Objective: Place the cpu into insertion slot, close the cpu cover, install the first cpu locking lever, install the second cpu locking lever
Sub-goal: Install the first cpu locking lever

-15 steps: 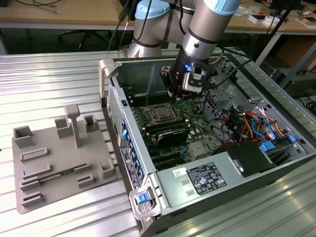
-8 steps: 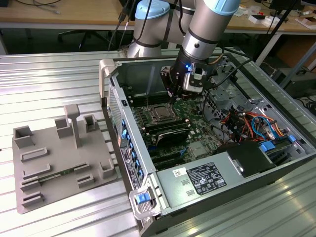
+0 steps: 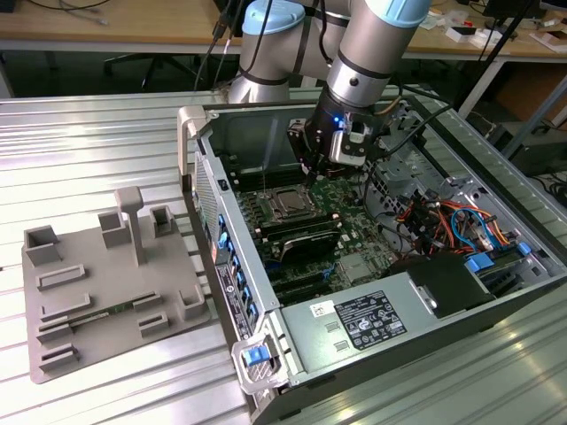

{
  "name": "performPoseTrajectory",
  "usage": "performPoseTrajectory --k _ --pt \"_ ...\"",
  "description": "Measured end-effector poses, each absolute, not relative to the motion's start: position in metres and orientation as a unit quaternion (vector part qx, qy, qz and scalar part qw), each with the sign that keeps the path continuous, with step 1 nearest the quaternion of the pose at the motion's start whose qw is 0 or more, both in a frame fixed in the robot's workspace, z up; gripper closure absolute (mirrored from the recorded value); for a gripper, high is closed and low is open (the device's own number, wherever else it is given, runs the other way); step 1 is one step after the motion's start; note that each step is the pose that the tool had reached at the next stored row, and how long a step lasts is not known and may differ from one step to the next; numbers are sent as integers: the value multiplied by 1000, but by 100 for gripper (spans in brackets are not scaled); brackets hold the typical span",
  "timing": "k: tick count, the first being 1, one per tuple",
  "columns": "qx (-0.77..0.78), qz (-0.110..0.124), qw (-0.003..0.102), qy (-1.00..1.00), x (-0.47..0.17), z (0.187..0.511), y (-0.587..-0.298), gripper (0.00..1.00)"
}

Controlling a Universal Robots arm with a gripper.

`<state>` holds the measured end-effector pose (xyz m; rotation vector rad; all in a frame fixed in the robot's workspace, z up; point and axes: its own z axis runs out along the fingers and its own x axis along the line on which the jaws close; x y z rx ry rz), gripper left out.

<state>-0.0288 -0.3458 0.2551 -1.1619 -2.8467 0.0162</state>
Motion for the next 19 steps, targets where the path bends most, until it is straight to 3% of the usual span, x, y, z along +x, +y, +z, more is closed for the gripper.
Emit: performPoseTrajectory --k 19 --pt "-339 6 33 -940 -29 255 -346 89"
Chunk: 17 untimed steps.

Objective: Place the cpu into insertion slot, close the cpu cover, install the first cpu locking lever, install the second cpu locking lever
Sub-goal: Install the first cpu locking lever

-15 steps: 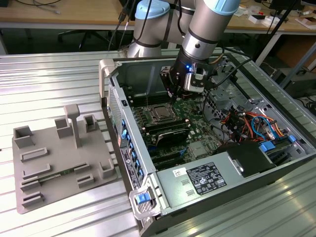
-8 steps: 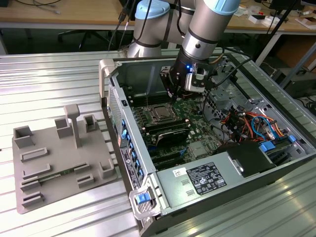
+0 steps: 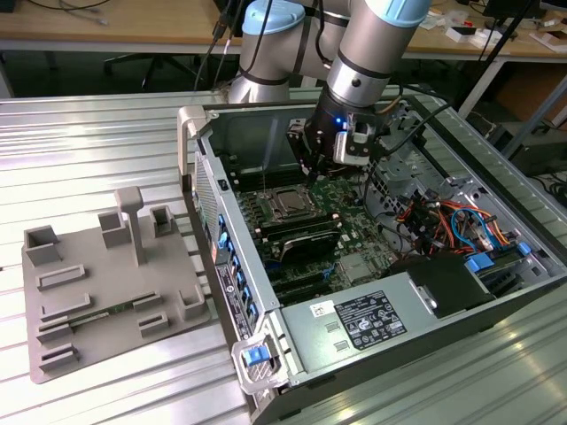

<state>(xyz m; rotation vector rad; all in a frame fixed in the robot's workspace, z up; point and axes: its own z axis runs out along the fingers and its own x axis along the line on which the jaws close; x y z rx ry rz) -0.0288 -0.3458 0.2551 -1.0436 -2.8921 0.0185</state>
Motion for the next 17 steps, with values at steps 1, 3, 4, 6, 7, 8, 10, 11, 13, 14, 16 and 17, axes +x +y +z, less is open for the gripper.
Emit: performPoseTrajectory --k 1,3,4,6,7,8,10,11,13,14,16,17 --pt "-337 6 33 -941 -29 255 -346 89" --pt "-330 6 33 -943 -29 255 -346 89" --pt "-325 6 34 -945 -29 255 -346 89" --pt "-315 6 34 -948 -29 255 -346 89" --pt "-311 6 34 -950 -29 255 -346 89" --pt "-307 6 34 -951 -29 255 -346 89" --pt "-303 6 34 -953 -29 255 -346 89" --pt "-300 6 34 -953 -29 255 -346 89" --pt "-295 6 34 -955 -29 255 -346 89" --pt "-293 6 34 -956 -29 255 -346 89" --pt "-288 6 34 -957 -29 255 -346 89" --pt "-285 6 34 -958 -29 255 -346 89"
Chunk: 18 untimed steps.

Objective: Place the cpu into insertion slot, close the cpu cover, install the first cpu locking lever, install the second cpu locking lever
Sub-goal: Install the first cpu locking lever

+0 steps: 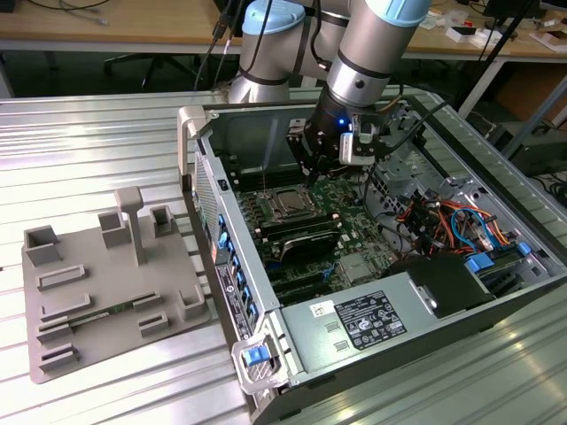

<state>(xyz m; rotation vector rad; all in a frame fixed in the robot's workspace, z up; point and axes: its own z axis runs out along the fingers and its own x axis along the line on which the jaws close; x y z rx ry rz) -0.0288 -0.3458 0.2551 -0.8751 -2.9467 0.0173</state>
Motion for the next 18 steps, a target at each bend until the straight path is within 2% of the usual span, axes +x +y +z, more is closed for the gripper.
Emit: performPoseTrajectory --k 18 --pt "-232 1 35 -972 -29 255 -346 89"
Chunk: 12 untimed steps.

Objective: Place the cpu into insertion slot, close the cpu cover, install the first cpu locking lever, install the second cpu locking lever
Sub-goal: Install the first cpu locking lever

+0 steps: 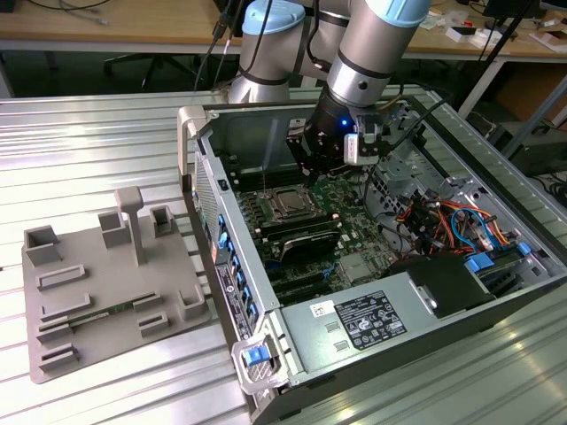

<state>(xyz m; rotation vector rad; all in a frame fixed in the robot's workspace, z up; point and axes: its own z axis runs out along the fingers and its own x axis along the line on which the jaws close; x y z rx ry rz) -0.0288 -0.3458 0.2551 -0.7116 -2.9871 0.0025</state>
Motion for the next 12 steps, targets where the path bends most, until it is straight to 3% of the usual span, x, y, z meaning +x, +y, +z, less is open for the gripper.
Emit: performPoseTrajectory --k 12 --pt "-156 -13 39 -987 -29 255 -346 89"
